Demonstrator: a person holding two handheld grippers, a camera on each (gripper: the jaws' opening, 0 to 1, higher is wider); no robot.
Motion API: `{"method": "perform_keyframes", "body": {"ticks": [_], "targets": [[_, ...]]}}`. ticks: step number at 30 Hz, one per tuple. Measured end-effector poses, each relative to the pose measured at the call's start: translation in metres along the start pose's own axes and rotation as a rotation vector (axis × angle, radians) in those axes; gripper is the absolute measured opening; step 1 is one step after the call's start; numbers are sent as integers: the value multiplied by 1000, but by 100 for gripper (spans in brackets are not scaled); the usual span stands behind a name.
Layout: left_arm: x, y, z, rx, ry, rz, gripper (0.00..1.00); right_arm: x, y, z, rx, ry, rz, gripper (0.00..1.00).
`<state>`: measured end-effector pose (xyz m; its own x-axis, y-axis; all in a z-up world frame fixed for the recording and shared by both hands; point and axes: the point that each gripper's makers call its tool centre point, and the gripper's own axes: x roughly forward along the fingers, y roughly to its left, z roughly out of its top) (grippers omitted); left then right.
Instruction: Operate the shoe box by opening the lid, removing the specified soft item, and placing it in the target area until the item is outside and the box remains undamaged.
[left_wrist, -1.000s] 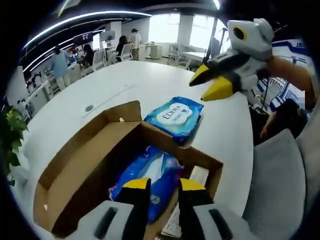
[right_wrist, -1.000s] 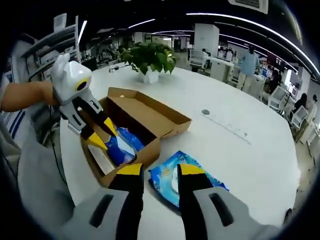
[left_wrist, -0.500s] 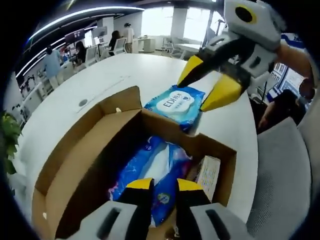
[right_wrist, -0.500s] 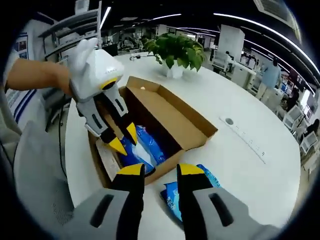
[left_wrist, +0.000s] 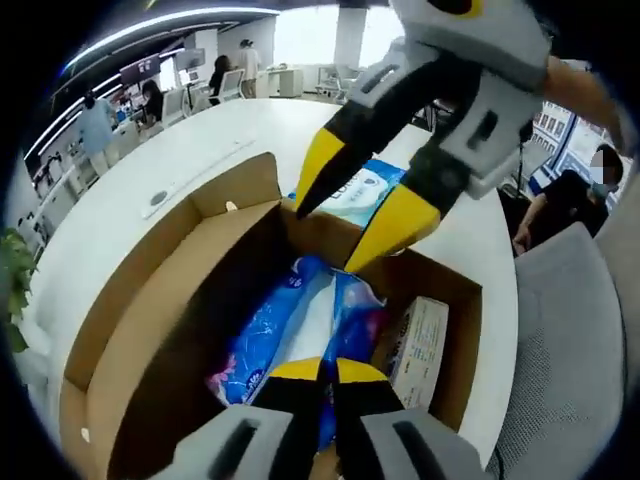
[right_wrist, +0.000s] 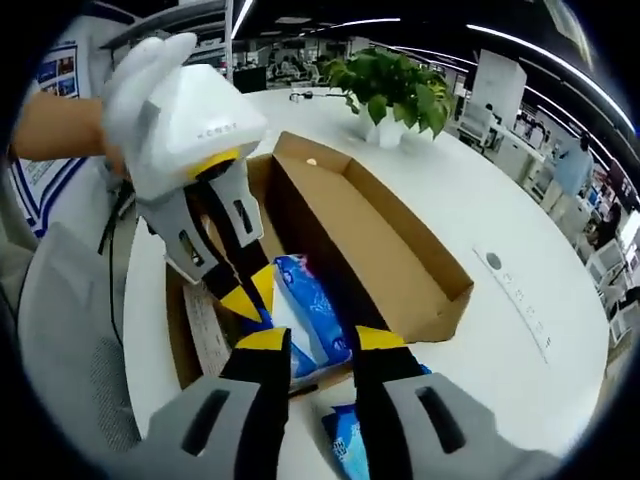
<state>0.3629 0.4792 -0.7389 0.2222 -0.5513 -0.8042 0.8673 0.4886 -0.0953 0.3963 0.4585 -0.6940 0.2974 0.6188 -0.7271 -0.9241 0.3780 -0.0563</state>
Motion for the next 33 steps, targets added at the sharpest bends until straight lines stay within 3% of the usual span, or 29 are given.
{"method": "perform_keyframes", "body": {"ticks": [10, 17, 33], "targets": [[-7, 1, 1, -8, -27, 1, 4, 32, 11, -9, -67, 94, 44, 15], [-11, 2, -1, -18, -30, 1, 1, 45, 6, -20, -158, 167, 13, 2], [-25, 0, 3, -29, -45, 11, 0, 32, 6, -3, -184, 107, 7, 0]]}}
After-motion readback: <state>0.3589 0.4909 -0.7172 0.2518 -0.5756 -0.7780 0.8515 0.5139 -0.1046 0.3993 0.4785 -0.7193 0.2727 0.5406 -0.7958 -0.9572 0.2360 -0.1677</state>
